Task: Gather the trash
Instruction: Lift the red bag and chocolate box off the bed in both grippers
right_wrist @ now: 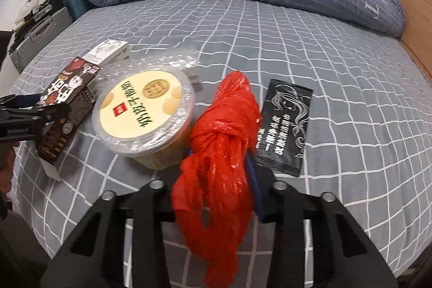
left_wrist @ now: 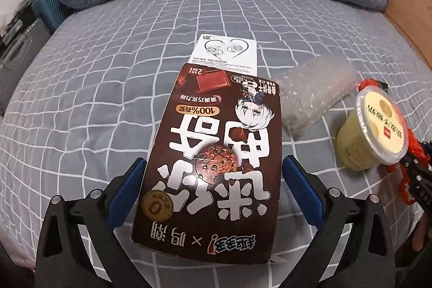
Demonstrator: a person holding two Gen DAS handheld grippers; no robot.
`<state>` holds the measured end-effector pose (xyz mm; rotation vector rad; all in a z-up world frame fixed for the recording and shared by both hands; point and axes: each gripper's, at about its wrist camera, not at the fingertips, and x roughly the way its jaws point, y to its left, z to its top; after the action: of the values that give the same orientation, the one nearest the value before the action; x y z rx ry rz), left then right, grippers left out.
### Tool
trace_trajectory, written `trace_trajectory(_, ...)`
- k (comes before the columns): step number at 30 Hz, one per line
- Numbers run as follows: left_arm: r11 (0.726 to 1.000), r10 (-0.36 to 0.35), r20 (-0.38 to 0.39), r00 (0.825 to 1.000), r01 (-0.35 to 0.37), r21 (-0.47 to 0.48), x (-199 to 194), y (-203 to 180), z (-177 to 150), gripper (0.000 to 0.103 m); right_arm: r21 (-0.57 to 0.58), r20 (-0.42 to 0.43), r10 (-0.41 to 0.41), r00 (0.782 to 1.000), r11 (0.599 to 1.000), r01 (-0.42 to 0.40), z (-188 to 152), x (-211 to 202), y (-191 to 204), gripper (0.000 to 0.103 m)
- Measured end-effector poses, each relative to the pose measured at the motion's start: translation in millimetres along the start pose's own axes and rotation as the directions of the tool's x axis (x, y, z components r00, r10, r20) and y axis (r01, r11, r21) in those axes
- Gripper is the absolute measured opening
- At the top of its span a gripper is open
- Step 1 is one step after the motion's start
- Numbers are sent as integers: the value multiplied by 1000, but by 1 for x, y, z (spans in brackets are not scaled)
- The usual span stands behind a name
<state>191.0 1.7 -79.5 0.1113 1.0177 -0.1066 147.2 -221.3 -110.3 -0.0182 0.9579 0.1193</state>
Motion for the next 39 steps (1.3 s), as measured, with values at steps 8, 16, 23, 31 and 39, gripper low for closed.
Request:
trace_trajectory(8,1000,-12,10,1000,12,-12,0,1,-6,93,-7,15,17,1000,1000,-17,0,-6,5,21)
trace_trajectory(16,998,-8,68,998,12,-54,-9,1,-13,93,13,51,4,999,1000,-5,3,-24,-1,21)
trace_trajectory(23,998,-13,102,995,20,-65,-17,1,-19,93,31,74,-6,997,1000,3,5,-38,-5,21)
trace_trajectory(31,995,-18,133,991,31,-96,-28,6,-28,93,37,82,-33,996,999,30,7,-48,-2,21)
trace_trajectory(39,993,-30,150,988,47,-112,-39,5,-44,93,43,88,-30,996,999,26,4,-58,5,21)
